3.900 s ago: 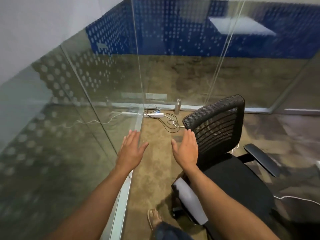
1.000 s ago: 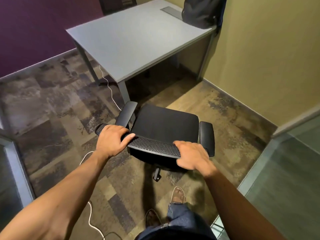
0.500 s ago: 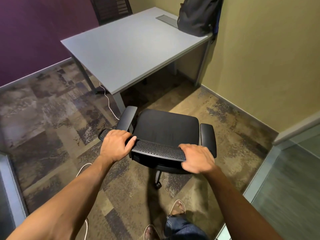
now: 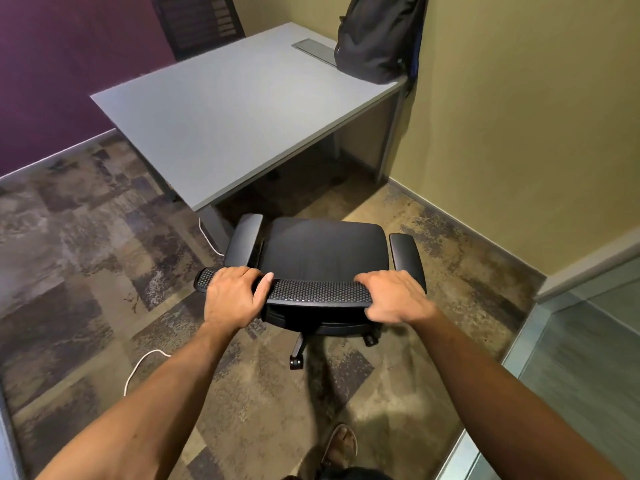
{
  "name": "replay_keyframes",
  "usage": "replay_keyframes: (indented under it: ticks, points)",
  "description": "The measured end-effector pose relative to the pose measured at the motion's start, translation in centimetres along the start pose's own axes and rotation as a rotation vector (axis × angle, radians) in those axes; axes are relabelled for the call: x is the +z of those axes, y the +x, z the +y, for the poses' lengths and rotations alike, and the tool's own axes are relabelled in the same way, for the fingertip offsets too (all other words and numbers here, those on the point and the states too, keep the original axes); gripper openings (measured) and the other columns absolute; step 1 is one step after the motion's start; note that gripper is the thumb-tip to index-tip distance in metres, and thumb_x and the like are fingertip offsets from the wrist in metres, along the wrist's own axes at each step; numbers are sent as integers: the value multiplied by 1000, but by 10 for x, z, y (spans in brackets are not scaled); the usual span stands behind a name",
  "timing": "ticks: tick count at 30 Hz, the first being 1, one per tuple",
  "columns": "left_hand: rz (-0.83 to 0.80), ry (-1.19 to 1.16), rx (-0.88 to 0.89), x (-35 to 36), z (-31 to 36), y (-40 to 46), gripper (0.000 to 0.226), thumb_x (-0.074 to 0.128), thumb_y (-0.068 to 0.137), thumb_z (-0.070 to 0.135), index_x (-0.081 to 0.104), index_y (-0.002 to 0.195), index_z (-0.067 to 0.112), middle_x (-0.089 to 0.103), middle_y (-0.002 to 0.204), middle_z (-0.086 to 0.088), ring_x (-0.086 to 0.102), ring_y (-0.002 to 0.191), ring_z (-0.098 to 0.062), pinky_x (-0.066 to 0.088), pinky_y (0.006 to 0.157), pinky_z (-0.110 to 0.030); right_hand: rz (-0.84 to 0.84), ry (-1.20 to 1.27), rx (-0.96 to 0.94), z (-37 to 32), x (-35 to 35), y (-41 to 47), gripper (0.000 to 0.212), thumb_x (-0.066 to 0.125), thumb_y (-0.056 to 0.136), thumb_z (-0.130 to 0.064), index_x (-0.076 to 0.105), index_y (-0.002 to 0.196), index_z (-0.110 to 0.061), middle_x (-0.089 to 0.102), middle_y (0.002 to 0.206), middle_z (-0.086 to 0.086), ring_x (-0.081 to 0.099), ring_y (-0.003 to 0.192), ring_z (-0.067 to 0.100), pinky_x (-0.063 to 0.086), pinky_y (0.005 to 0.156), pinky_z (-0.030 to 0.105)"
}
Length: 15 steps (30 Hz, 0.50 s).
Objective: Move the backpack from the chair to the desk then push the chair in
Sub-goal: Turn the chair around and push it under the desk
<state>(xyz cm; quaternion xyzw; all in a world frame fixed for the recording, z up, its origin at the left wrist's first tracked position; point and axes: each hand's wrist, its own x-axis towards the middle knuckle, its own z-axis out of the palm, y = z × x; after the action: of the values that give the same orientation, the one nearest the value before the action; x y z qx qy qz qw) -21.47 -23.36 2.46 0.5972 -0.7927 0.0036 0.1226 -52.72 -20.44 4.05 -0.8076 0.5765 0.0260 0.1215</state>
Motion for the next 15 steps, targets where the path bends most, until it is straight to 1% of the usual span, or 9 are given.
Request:
replay_keyframes:
  ticks: [4, 6, 8, 12, 15]
  points:
    - [-10, 15, -27, 6, 23, 21, 58, 30, 98, 54, 72, 84, 15, 70, 79, -5, 63, 81, -31, 44, 81, -40, -10, -31, -13, 34, -10, 15, 47, 53, 57, -35, 56, 104, -31, 71, 92, -5, 67, 84, 26, 37, 60, 32]
    - [-8, 24, -40, 9, 33, 29, 57, 31, 98, 53, 72, 84, 15, 71, 79, -6, 64, 81, -31, 45, 80, -40, -21, -38, -13, 49, -15, 21, 45, 54, 58, -33, 56, 103, -30, 70, 92, -5, 66, 84, 25, 41, 60, 33]
    - [-1, 29, -43, 11, 43, 39, 55, 32, 98, 50, 72, 82, 15, 71, 79, -6, 64, 79, -31, 46, 78, -40, -28, -41, -5, 62, -20, 26, 46, 55, 60, -32, 56, 105, -29, 70, 94, -5, 66, 86, 25, 44, 64, 33]
    - [15, 42, -49, 18, 57, 64, 53, 33, 98, 47, 69, 75, 16, 70, 74, -4, 63, 72, -28, 45, 73, -39, -21, -52, 23, 87, -28, 44, 50, 56, 61, -31, 57, 111, -30, 70, 100, -4, 66, 90, 26, 46, 70, 34]
    - [32, 57, -62, 25, 64, 83, 51, 34, 98, 45, 68, 73, 16, 70, 73, -5, 62, 70, -28, 45, 72, -39, -3, -56, 29, 102, -32, 59, 53, 55, 63, -31, 57, 116, -29, 70, 107, -2, 64, 98, 25, 47, 81, 37]
